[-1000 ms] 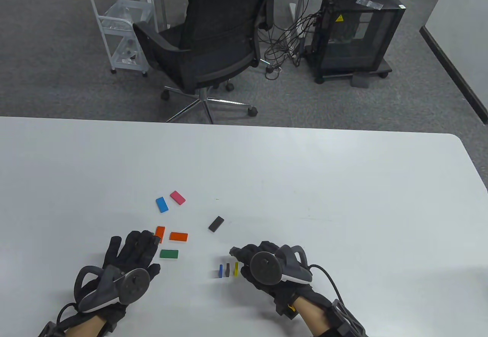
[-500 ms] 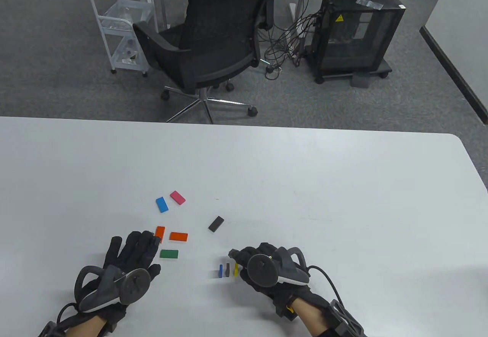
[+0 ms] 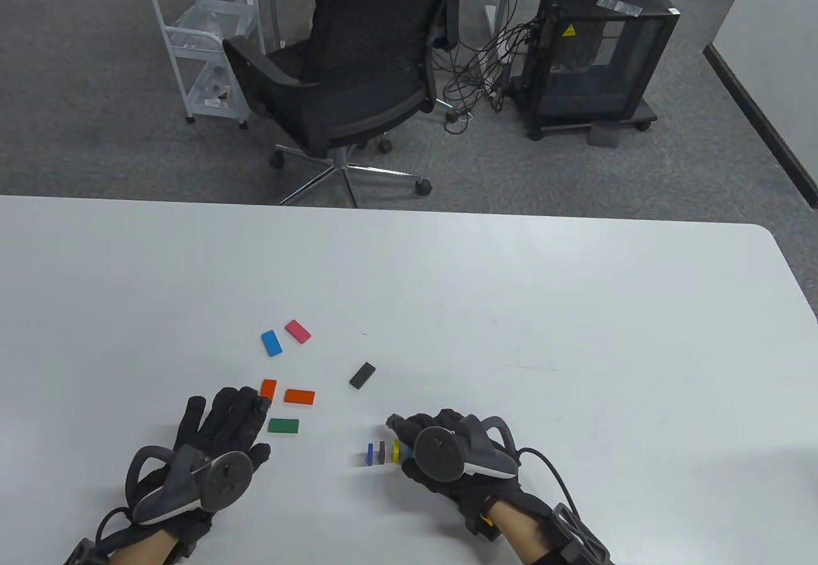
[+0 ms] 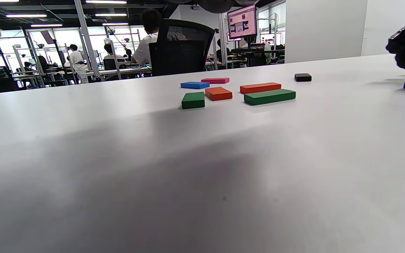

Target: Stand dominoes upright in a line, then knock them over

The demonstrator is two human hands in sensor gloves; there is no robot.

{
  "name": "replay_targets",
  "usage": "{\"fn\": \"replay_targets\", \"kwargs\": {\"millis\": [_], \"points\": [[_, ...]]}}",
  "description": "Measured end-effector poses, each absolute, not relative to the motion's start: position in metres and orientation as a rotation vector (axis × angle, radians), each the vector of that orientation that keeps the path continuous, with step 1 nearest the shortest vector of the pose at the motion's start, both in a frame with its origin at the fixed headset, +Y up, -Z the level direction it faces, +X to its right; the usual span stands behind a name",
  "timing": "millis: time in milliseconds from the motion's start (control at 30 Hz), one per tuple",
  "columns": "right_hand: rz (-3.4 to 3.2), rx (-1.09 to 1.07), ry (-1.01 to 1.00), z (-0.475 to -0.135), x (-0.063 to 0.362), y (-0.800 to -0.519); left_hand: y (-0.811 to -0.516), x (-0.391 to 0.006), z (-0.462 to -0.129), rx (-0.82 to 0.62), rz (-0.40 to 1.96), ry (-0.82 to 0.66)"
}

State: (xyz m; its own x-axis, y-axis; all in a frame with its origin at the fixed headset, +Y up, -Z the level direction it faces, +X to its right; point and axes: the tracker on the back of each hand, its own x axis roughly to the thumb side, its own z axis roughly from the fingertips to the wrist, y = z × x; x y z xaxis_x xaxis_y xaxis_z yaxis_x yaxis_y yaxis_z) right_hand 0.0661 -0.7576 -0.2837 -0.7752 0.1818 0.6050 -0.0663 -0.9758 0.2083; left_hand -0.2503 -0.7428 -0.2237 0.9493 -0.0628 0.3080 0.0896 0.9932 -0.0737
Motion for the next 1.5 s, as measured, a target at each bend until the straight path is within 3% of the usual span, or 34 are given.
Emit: {"fn": "replay_targets", "kwargs": {"millis": [400, 667, 1000, 1500], "points": [[2.877, 0.978, 0.106, -0.27, 0.08, -0.732, -0.744, -0.249, -0.223, -0.072, -0.065, -0.33], [2.85, 0.83, -0.022, -0.26, 0.105, -0.717, -0.745, -0.248, -0.223, -0.054, -0.066, -0.346], [2.943, 0.652, -0.098, -0.258, 0.126, -0.724, -0.745, -0.249, -0.223, -0.031, -0.042, -0.346], [3.004, 0.584, -0.183, -0.252, 0.136, -0.733, -0.747, -0.25, -0.225, -0.04, -0.032, -0.332]]}}
